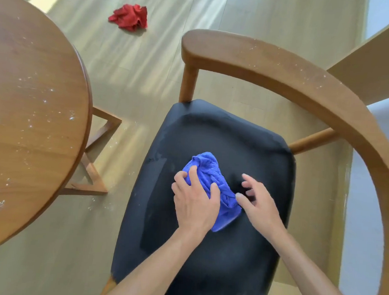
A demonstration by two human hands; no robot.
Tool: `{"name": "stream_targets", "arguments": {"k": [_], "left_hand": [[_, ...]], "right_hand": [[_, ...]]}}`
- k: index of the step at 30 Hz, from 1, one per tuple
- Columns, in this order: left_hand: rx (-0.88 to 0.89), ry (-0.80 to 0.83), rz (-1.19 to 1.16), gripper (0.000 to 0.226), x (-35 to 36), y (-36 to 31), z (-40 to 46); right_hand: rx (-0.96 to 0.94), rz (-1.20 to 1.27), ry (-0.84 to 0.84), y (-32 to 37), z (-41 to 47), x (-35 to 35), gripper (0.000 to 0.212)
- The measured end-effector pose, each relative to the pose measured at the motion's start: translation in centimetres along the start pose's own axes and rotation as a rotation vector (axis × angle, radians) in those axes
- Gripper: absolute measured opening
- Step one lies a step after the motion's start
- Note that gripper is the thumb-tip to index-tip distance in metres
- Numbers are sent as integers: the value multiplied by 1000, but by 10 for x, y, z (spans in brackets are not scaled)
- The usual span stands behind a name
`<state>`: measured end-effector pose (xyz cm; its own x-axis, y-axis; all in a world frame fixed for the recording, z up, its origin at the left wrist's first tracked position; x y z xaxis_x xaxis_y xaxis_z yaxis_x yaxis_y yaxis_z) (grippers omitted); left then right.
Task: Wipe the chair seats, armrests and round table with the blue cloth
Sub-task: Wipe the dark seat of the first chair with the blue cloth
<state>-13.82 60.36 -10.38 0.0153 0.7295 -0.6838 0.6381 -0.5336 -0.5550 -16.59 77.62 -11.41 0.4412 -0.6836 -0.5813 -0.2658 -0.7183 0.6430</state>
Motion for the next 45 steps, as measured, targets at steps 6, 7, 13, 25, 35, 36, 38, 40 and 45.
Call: {"name": "stream_targets", "arguments": {"k": [6, 7, 13, 25, 35, 36, 38, 40, 45], "left_hand": [[-37, -32, -7, 70, 16, -7, 0], [-6, -30, 40, 74, 18, -6, 0], [208, -91, 356, 75, 28, -13, -6], [570, -61, 620, 56, 2, 10, 37], [699, 19, 468, 66, -33, 118, -50], [726, 48, 472, 66, -38, 120, -46], [802, 86, 485, 59, -46, 112, -29], [850, 93, 482, 54, -51, 100, -7], [420, -178, 260, 46, -62, 51, 91]], "right_hand": [[-198, 2, -42, 17, -62, 59, 36], [-228, 36, 9, 19, -69, 65, 28], [-327, -269, -238, -11, -49, 17, 32], [-177, -736, -380, -81, -1, 34, 63], [-204, -693, -429, -83, -2, 37, 65], [-203, -697, -431, -82, -2, 38, 64], [-208, -707, -445, -81, -1, 37, 64], [-219, -715, -462, -84, 0, 36, 64], [-242, -722, -497, -85, 1, 38, 64]]}}
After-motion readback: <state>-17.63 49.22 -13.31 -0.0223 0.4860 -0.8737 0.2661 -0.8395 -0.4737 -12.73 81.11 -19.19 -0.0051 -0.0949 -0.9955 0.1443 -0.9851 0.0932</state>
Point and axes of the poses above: each hand's wrist, its own z-axis towards the middle knuckle, its own x-axis out of the palm, y = z × x, the point moved 4 cm from there along z, towards the middle knuckle, and after that the axes turned 3 degrees about -x, right-handed, at the moved point
